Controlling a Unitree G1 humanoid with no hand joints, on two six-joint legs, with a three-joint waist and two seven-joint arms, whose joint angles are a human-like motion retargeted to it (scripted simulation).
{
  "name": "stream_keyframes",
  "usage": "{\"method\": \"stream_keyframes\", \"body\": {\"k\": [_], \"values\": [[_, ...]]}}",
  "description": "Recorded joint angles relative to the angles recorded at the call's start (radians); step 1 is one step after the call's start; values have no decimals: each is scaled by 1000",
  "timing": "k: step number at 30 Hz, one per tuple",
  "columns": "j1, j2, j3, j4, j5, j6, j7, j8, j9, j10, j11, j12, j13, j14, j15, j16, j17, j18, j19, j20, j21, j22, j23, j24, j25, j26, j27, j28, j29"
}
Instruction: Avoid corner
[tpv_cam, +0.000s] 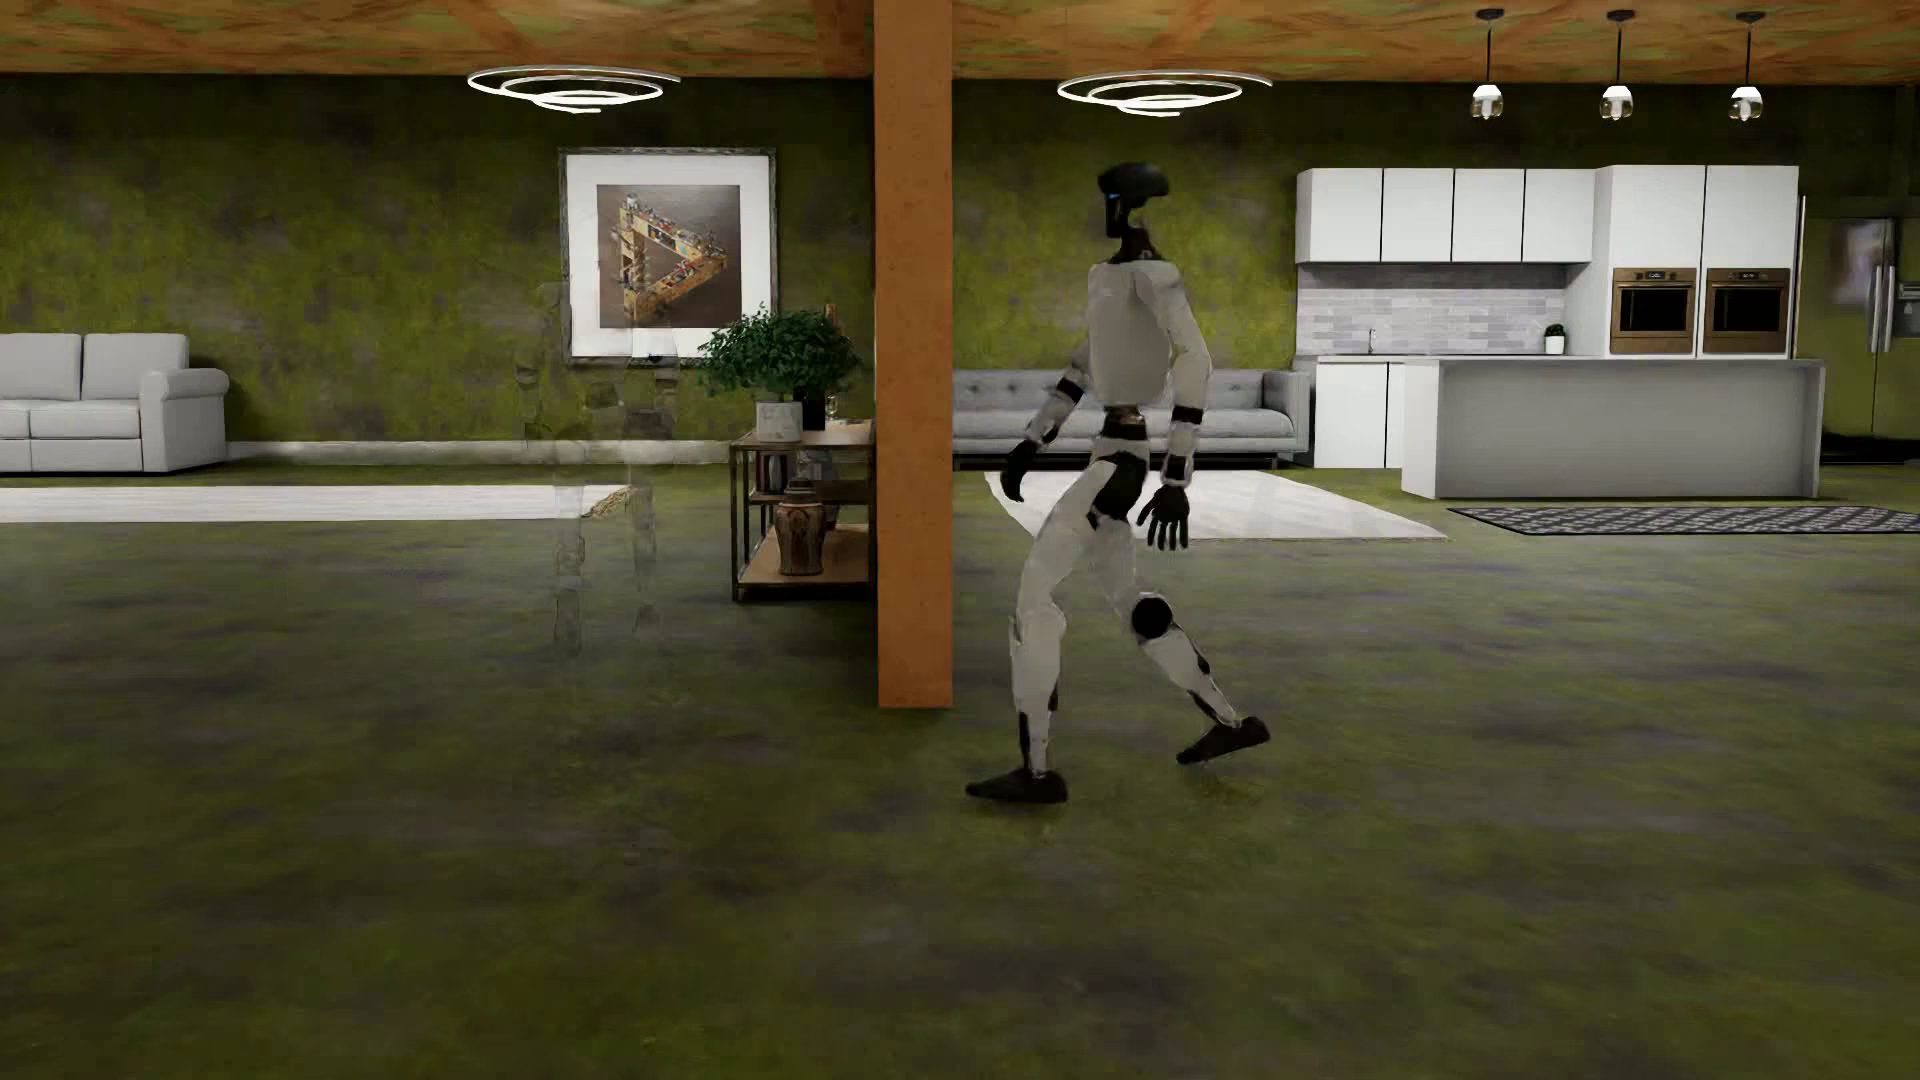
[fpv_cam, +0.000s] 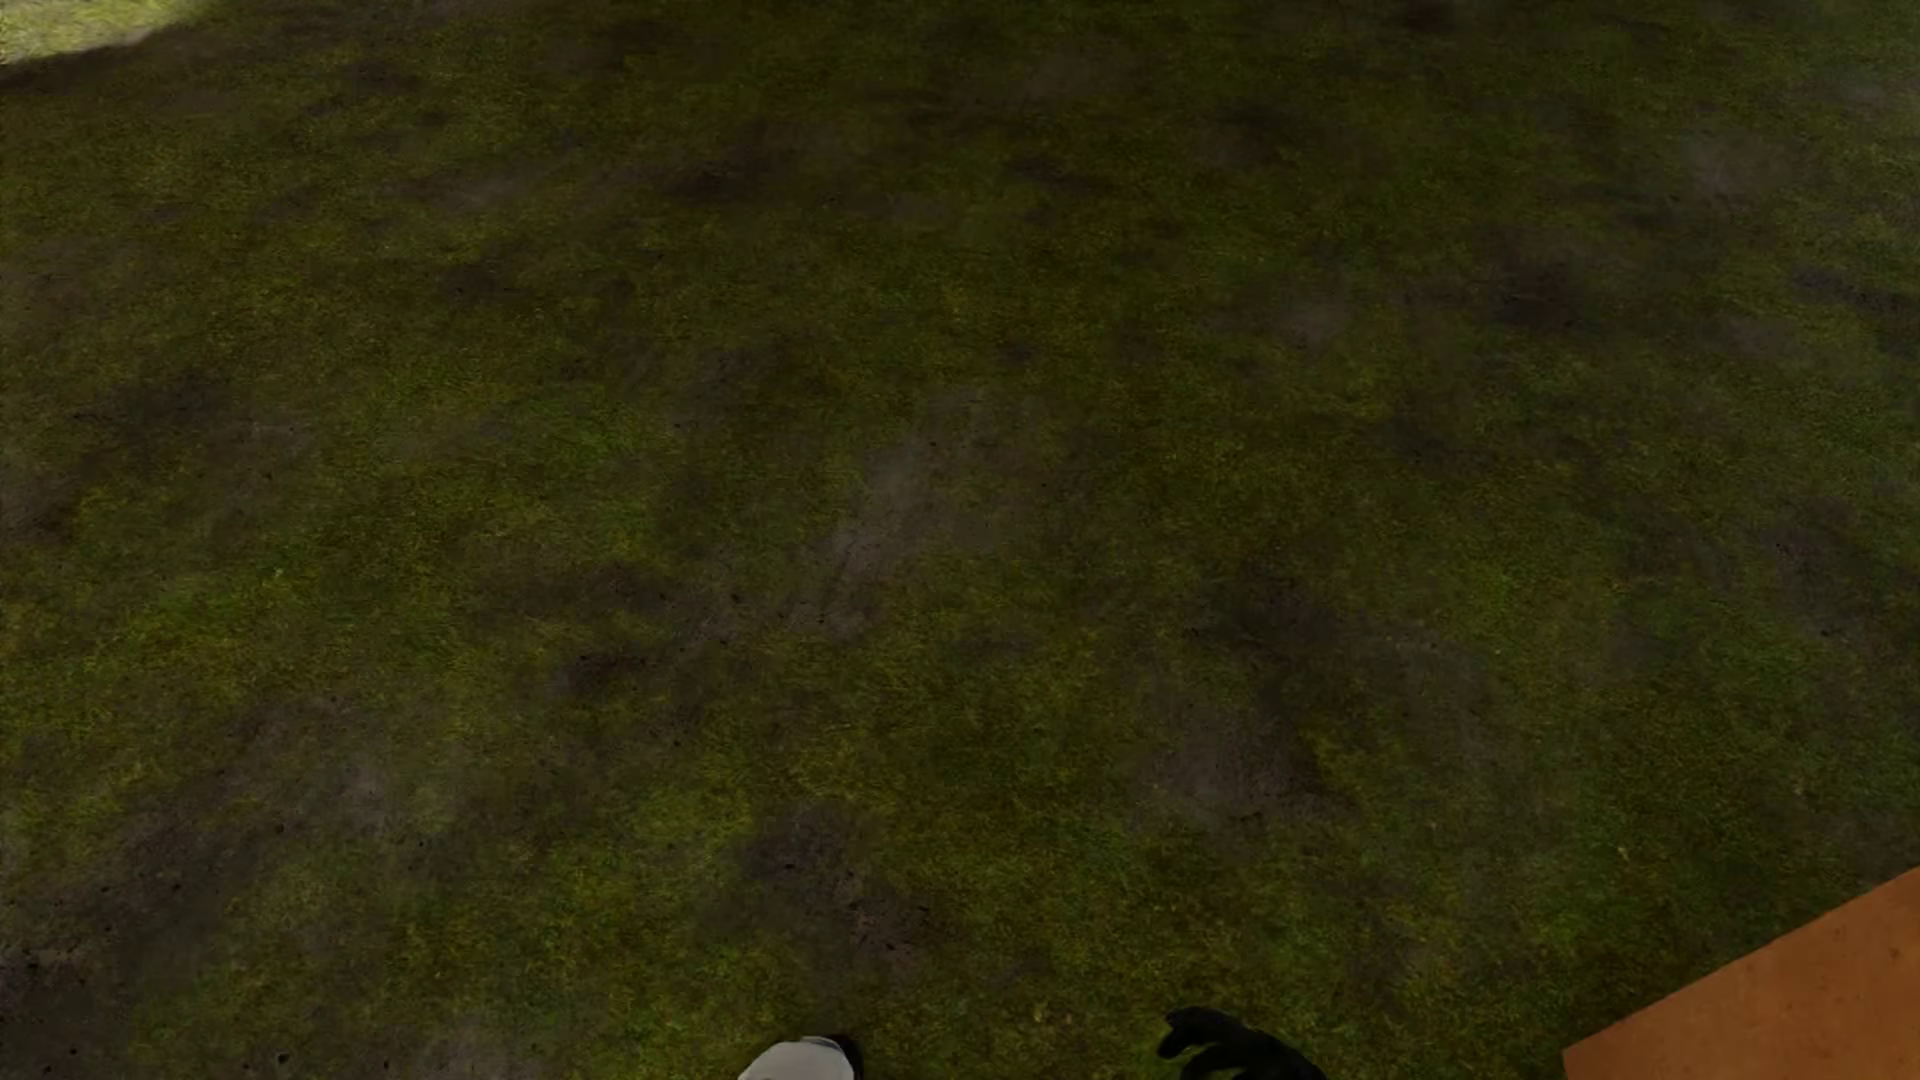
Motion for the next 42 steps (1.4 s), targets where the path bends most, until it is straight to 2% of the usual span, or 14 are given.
{"method": "stream_keyframes", "body": {"k": [4,6,10,11,12,14,15,19,21,24,27,29,33,42], "values": [[19,-109,34,-134,-101,-66,0,0,1,287,566,-24,104,-23,563,-6,61,0,0,-7,-87,69,32,0,0,0,0,0,0],[186,-349,-24,-169,-119,-60,0,0,41,243,991,-43,115,-99,502,-12,74,0,0,15,15,18,71,0,0,0,0,0,0],[476,-661,-255,-119,-69,17,0,0,50,84,476,-103,224,-154,667,4,98,0,0,31,53,-151,155,0,0,0,0,0,0],[562,-673,-284,-115,-58,21,0,0,41,43,225,-110,248,-185,576,12,98,0,0,47,45,-189,183,0,0,0,0,0,0],[625,-669,-299,-135,-48,8,0,0,24,10,110,-123,265,-226,176,24,92,0,0,82,75,-227,188,0,0,0,0,0,0],[690,-709,-321,-157,-59,-8,0,0,-12,10,-334,-134,309,-326,548,47,76,0,0,139,120,-256,197,0,0,0,0,0,0],[722,-745,-339,-153,-44,5,0,0,-3,34,53,-127,318,-337,163,41,73,0,0,174,138,-248,210,0,0,0,0,0,0],[525,-701,-300,-17,121,92,0,0,23,728,198,-56,338,36,600,-8,57,0,0,207,120,-119,246,0,0,0,0,0,0],[316,-553,-256,-9,130,65,0,0,61,822,165,-46,312,-129,536,-11,54,0,0,160,62,-70,204,0,0,0,0,0,0],[188,-375,-112,-18,119,-17,0,0,58,273,114,19,249,-140,344,17,38,0,0,168,26,-67,93,0,0,0,0,0,0],[106,-271,-66,31,102,-41,0,0,16,41,131,92,200,489,142,14,0,0,0,159,-68,-58,-2,0,0,0,0,0,0],[152,-222,-18,15,86,-60,0,0,30,170,248,106,188,209,137,17,-8,0,0,142,-91,-42,-34,0,0,0,0,0,0],[301,-454,-55,80,9,-123,0,0,57,177,493,2,155,-28,575,59,74,0,0,167,-33,-7,-21,0,0,0,0,0,0],[709,-897,-333,75,-156,-40,0,0,22,69,117,-81,371,-277,298,62,51,0,0,157,148,-238,193,0,0,0,0,0,0]]}}
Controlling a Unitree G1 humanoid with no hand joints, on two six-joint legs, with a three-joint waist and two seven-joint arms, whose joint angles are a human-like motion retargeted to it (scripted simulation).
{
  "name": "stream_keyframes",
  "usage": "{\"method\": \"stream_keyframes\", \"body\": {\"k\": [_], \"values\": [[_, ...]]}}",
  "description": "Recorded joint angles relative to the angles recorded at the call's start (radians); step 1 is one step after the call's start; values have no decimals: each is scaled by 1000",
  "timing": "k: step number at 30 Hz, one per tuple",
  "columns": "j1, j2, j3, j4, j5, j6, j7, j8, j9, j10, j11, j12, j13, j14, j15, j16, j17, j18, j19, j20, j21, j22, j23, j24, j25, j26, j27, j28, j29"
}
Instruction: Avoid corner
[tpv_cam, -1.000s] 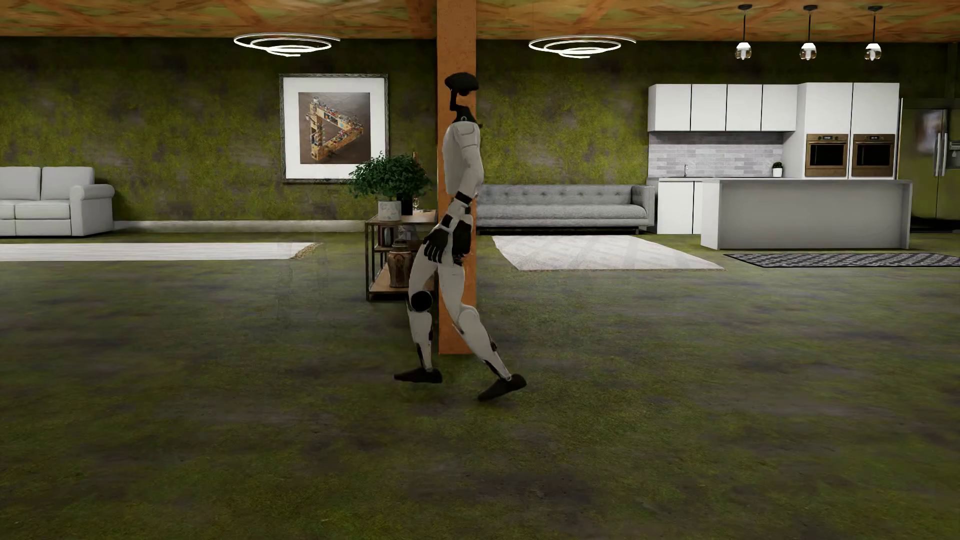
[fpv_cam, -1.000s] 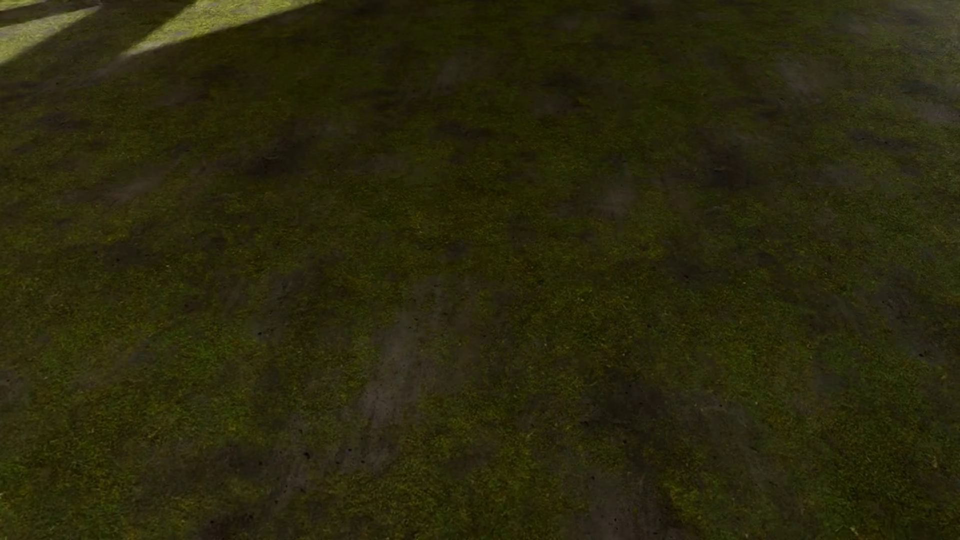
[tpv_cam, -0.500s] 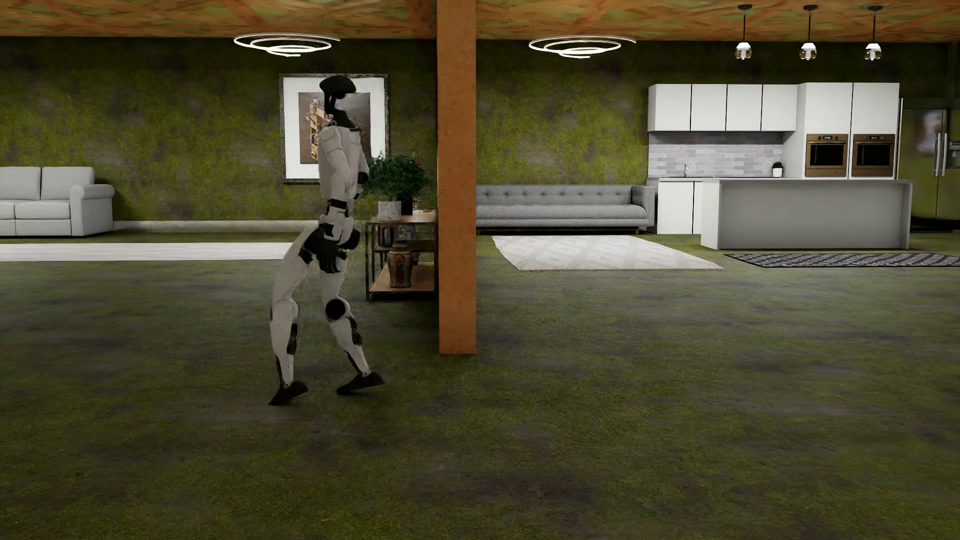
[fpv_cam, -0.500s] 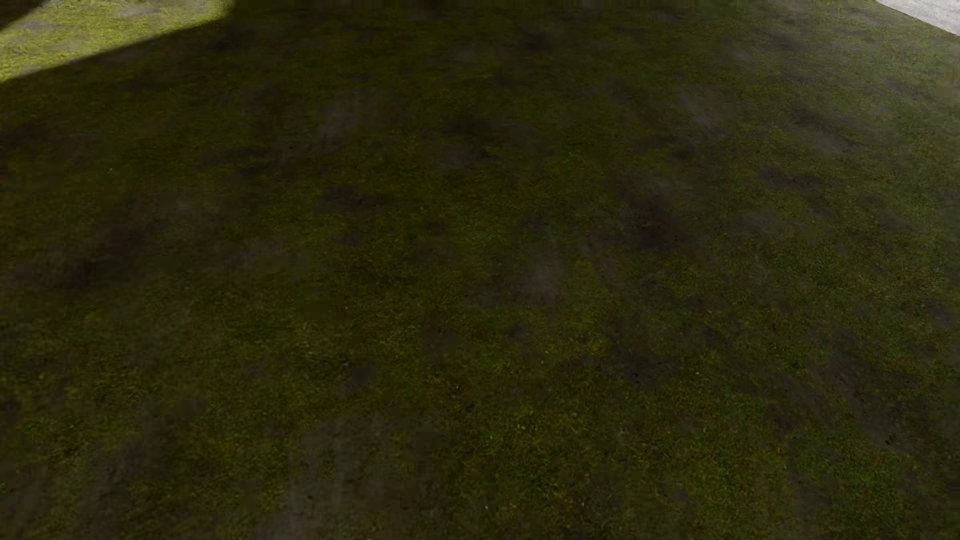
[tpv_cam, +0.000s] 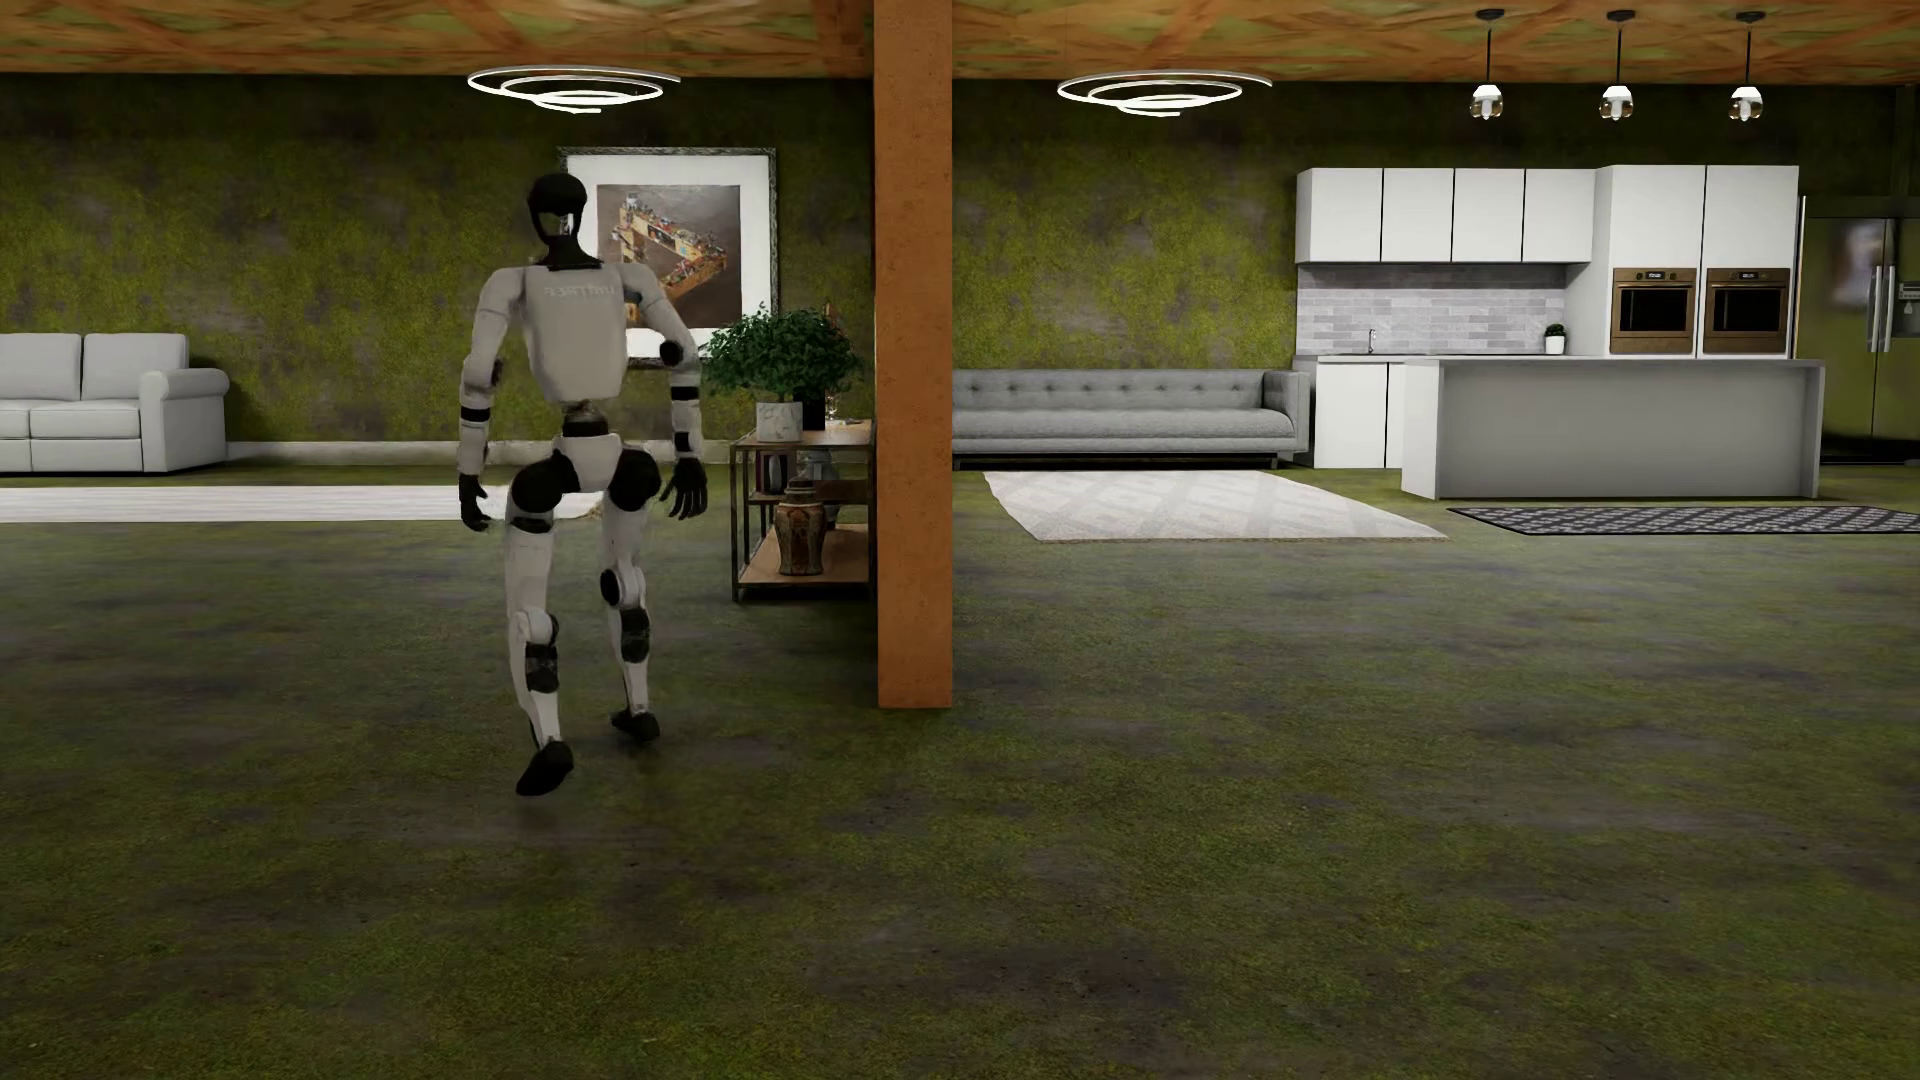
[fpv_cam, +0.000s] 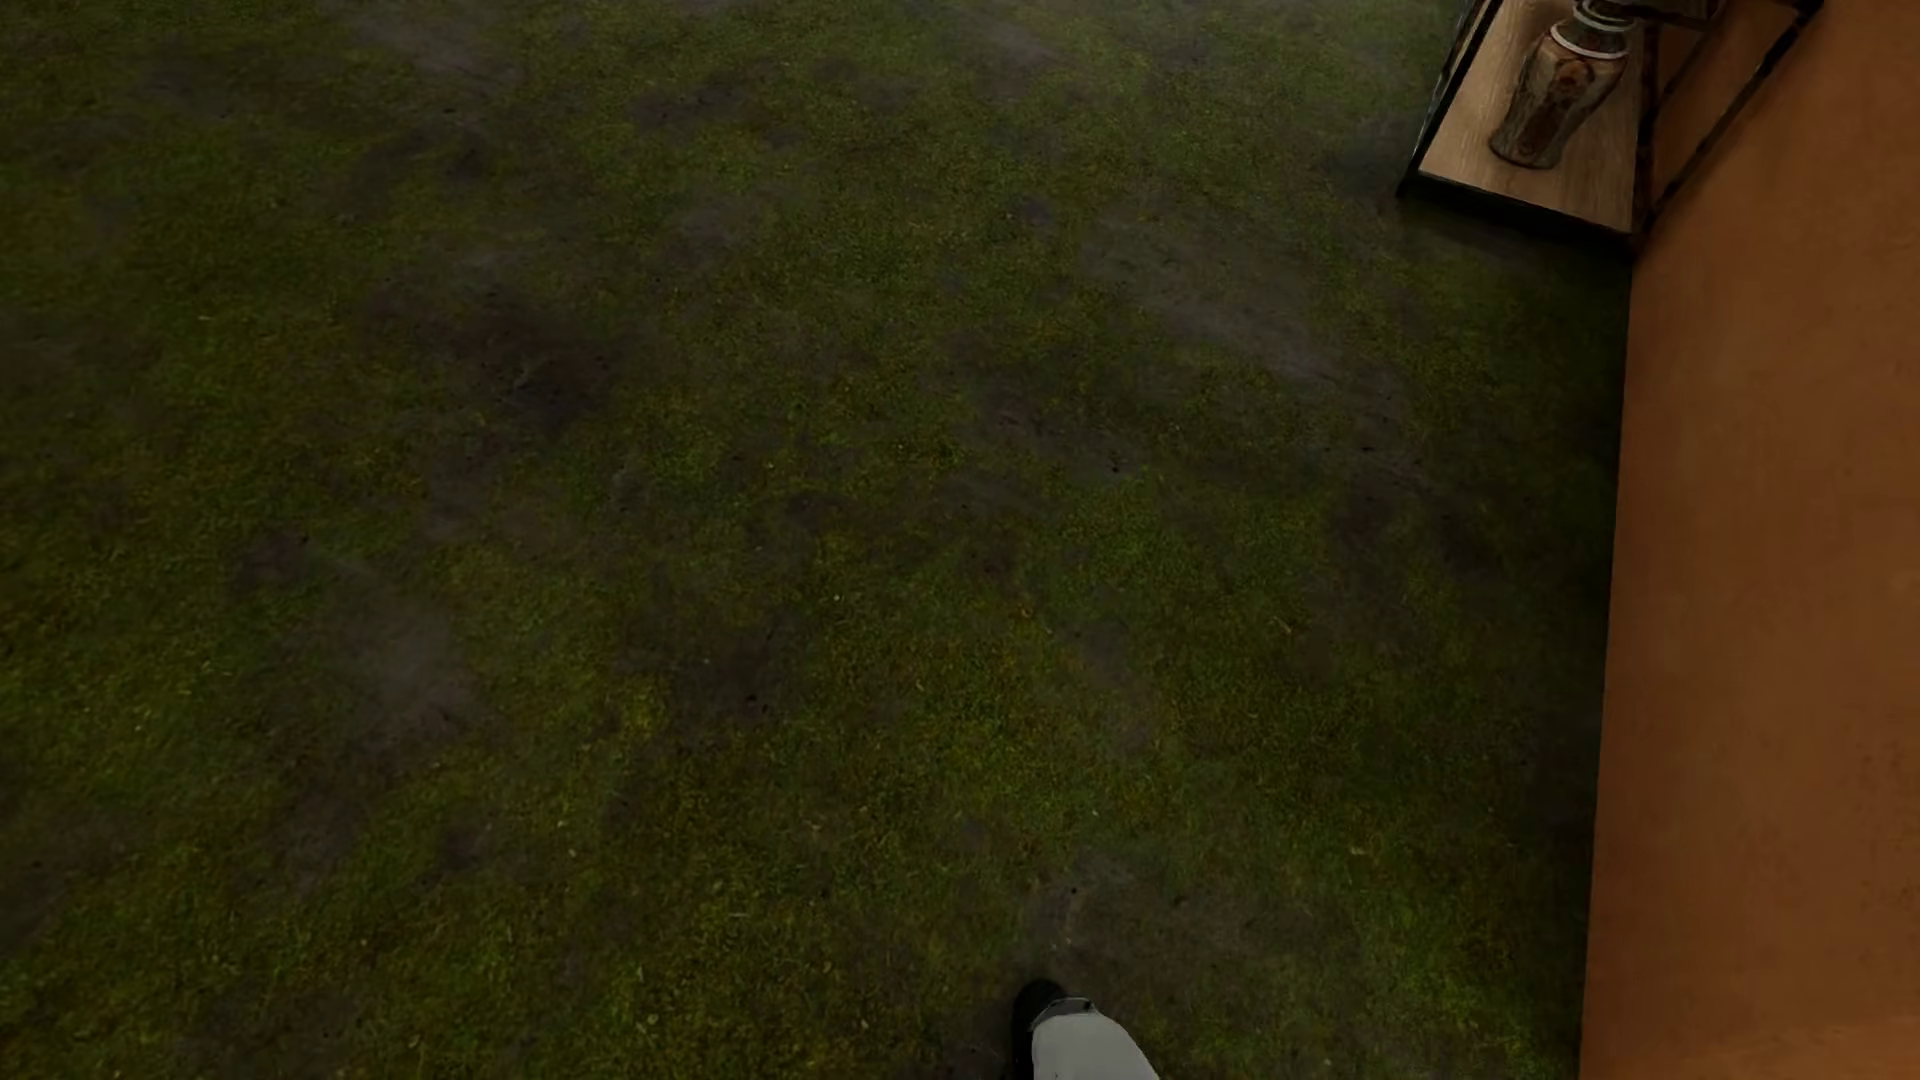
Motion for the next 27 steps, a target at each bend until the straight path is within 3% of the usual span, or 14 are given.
{"method": "stream_keyframes", "body": {"k": [2,3,5,6,9,11,16,18,19,20,22,23,25,27], "values": [[63,-98,-80,26,-8,38,0,0,26,20,133,-49,36,22,300,16,-11,0,0,-11,21,-19,54,0,0,0,0,0,0],[92,-120,-97,40,16,60,0,0,32,28,198,-46,27,94,340,15,-8,0,0,13,50,-18,97,0,0,0,0,0,0],[-2,-60,-104,60,74,81,0,0,0,186,234,-11,39,308,224,10,-4,0,0,16,70,23,114,0,0,0,0,0,0],[-91,-16,-48,35,104,86,0,0,-8,325,236,-6,53,322,156,5,-2,0,0,7,36,50,84,0,0,0,0,0,0],[-359,282,124,-29,233,99,0,0,37,716,97,55,-42,145,30,-10,-9,0,0,-34,61,81,-4,0,0,0,0,0,0],[-580,485,226,-77,269,96,0,0,44,694,-21,103,-116,65,-89,-4,-15,0,0,-103,-58,107,-109,0,0,0,0,0,0],[-785,870,417,-104,190,91,0,0,-6,-66,-149,232,-308,162,-331,-13,-57,0,0,-150,-316,159,-372,0,0,0,0,0,0],[-825,957,493,-84,119,91,0,0,-20,-56,-132,260,-341,133,-304,-10,-68,0,0,-148,-379,166,-430,0,0,0,0,0,0],[-873,973,514,-95,66,69,0,0,-23,84,-78,259,-335,216,-231,-11,-60,0,0,-162,-398,190,-435,0,0,0,0,0,0],[-891,967,509,-141,3,26,0,0,-9,222,33,238,-311,234,-91,-13,-29,0,0,-186,-401,247,-401,0,0,0,0,0,0],[-793,782,447,-183,9,33,0,0,-7,315,490,192,-268,120,201,-40,-24,0,0,-165,-345,258,-325,0,0,0,0,0,0],[-698,672,370,-226,4,21,0,0,6,280,713,178,-265,102,190,-49,-18,0,0,-149,-280,214,-270,0,0,0,0,0,0],[-521,462,207,-247,66,69,0,0,14,172,873,120,-195,111,165,-69,-9,0,0,-96,-212,98,-194,0,0,0,0,0,0],[-315,305,100,-243,112,98,0,0,26,48,655,65,-127,106,262,-72,27,0,0,-49,-139,-40,-12,0,0,0,0,0,0]]}}
